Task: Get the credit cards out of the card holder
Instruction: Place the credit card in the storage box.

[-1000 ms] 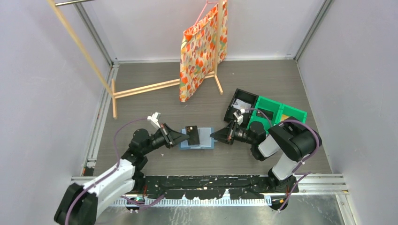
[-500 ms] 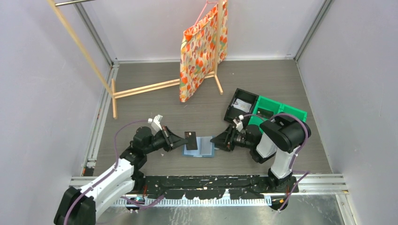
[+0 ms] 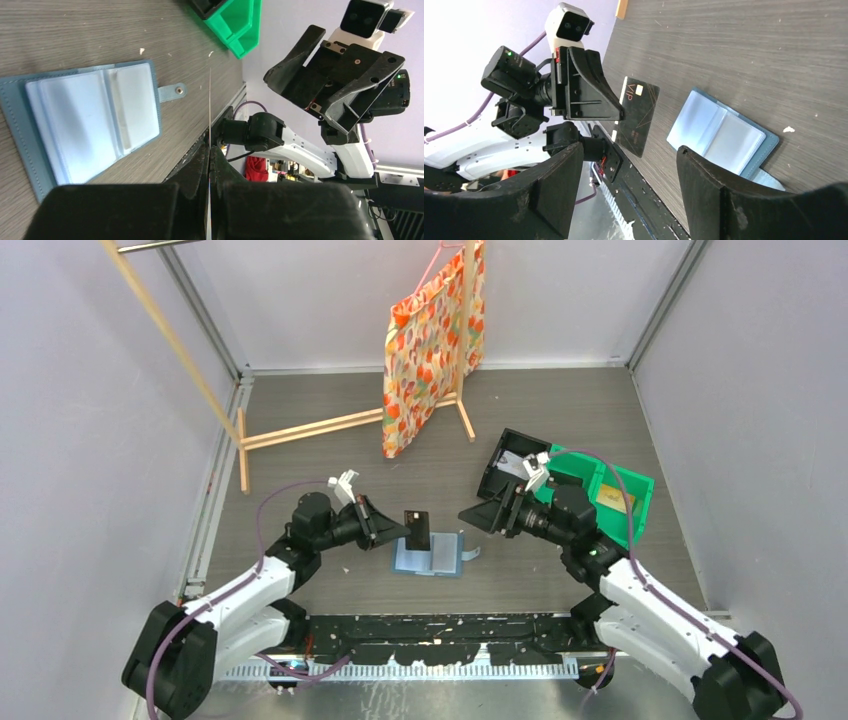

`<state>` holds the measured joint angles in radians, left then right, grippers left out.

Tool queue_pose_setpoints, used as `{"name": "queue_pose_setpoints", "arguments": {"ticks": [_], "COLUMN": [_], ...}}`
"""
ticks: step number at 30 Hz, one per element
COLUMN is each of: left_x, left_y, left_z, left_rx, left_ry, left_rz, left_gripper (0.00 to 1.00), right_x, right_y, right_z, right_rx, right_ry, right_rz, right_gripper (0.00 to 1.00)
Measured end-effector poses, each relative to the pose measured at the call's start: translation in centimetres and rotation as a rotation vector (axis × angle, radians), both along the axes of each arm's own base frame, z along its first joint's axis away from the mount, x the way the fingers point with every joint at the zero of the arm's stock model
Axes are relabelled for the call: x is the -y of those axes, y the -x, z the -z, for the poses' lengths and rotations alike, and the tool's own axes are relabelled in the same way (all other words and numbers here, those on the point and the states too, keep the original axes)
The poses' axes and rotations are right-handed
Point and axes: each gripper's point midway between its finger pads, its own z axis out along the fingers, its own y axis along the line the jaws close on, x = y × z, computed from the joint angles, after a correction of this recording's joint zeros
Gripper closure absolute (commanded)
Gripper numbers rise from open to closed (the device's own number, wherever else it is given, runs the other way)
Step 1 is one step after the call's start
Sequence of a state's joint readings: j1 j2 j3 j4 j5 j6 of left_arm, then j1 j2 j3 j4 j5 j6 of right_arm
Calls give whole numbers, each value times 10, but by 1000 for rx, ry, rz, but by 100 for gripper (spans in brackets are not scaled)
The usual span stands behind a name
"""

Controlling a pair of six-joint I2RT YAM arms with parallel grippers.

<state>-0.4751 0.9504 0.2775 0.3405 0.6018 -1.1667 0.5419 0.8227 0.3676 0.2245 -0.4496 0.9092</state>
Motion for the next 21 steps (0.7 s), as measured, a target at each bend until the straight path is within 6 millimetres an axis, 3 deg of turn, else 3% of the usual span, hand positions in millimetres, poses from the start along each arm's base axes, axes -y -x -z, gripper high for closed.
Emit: {"name": "queue_pose_setpoints", "arguments": {"ticks": [3, 9, 11, 21], "left_x": [4, 11, 12, 14], "left_y": [-2, -6, -6, -4], "left_z": [-8, -26, -32, -42], "left_rx": [21, 41, 51, 64], "left_ry": [30, 114, 133, 169], "left_rz": [14, 30, 33, 44], "left_gripper": [99, 99, 100, 100], "right_x": [1, -14, -18, -46], "right_y": [2, 11, 15, 17], "right_z": [-8, 39, 45, -2], "right_rx": [16, -200, -245, -148], "right_ry": [19, -39, -64, -186], "right_rz": [-14, -71, -88, -202], "right_gripper": [26, 25, 25, 26]}}
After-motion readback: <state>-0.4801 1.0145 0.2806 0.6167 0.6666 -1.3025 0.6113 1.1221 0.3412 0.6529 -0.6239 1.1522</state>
